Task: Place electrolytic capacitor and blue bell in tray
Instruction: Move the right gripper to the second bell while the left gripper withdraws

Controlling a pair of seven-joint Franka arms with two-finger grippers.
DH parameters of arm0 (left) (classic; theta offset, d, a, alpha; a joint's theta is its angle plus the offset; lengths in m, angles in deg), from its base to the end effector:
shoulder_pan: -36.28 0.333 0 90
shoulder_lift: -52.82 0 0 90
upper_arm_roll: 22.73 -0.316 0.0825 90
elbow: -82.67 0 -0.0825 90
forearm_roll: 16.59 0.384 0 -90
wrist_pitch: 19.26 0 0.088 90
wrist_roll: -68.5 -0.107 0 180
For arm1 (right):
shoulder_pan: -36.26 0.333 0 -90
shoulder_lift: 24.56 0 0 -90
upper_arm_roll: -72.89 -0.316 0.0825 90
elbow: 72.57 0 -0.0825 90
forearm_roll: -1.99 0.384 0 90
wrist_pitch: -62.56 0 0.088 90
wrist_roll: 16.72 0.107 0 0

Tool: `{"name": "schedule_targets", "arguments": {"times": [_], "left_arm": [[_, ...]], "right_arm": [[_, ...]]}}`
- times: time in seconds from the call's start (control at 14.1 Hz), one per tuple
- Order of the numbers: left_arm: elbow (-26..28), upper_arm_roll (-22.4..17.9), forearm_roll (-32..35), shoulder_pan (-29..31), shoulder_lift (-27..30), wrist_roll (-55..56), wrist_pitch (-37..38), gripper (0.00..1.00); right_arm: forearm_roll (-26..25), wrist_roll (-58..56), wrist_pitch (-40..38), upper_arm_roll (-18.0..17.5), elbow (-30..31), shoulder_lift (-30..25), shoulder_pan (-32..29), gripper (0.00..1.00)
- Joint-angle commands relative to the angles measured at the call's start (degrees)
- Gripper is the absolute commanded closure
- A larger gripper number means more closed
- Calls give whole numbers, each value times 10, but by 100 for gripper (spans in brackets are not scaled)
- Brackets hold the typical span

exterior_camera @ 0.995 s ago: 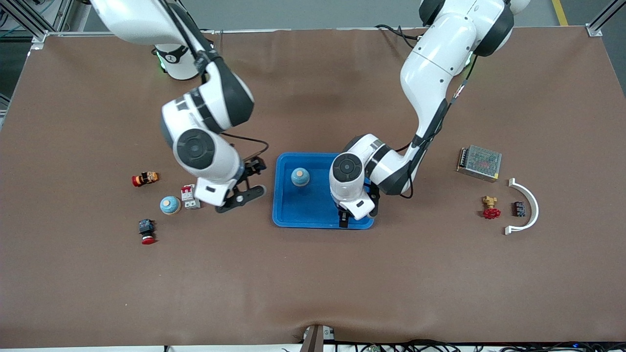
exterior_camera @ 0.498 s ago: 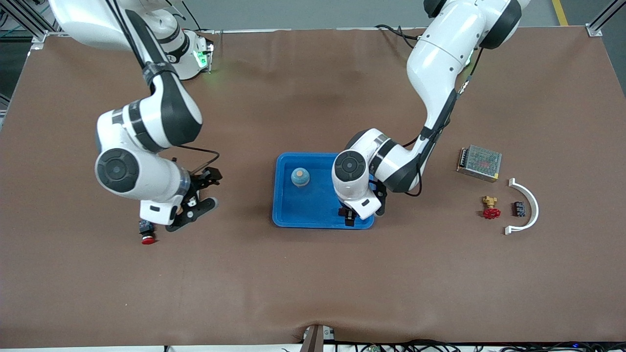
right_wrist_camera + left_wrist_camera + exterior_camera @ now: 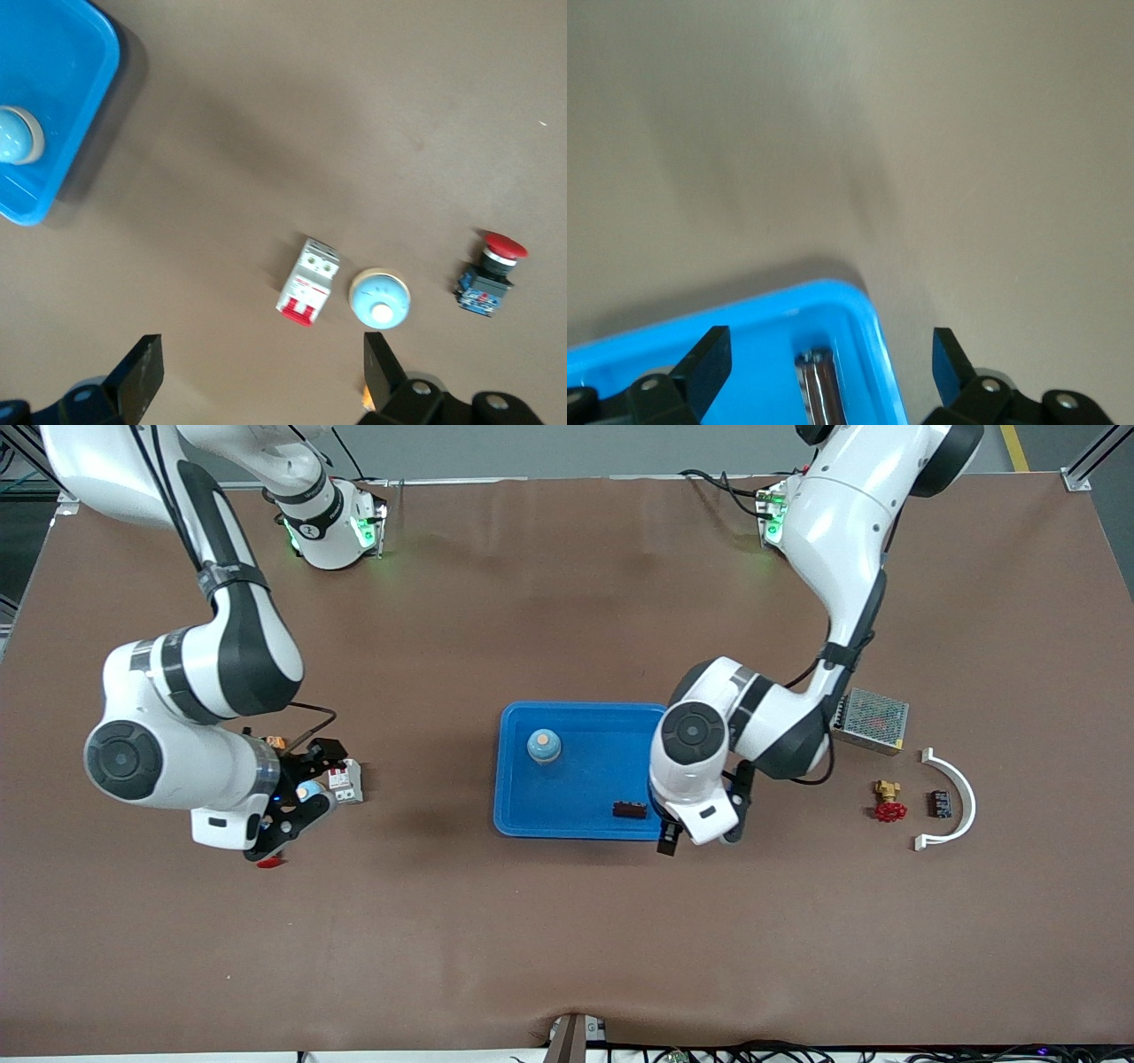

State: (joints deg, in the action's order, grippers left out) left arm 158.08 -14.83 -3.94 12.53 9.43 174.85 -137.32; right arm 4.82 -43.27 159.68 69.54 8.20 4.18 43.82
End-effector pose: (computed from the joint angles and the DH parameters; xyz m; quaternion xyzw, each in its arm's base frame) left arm 0.6483 -0.3583 0.2889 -0.8139 -0.5788 -0.0457 0.0202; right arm 0.6649 0.1262 0.3972 -0.9433 -0.3117 0.1012 0.0526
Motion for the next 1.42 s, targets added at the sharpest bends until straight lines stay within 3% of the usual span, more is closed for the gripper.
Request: {"name": "schedule_targets", "arguments": {"times": [0.0, 0.36, 1.0, 1.35], "left_arm": [[12, 2, 2, 24, 8, -73, 7, 0], [17, -2, 7, 66, 16, -231, 63, 0], [25, -2, 54, 152, 23, -508, 63, 0], [21, 10, 45, 212, 34, -648, 51, 0]], "right_arm": [[-19, -39, -1, -10, 19, -6, -35, 0], [-37, -71, 50, -10, 69, -2, -57, 0], [-41, -94, 174, -9, 164, 0, -78, 0], [-44, -134, 183, -9, 168, 1, -87, 0]]}}
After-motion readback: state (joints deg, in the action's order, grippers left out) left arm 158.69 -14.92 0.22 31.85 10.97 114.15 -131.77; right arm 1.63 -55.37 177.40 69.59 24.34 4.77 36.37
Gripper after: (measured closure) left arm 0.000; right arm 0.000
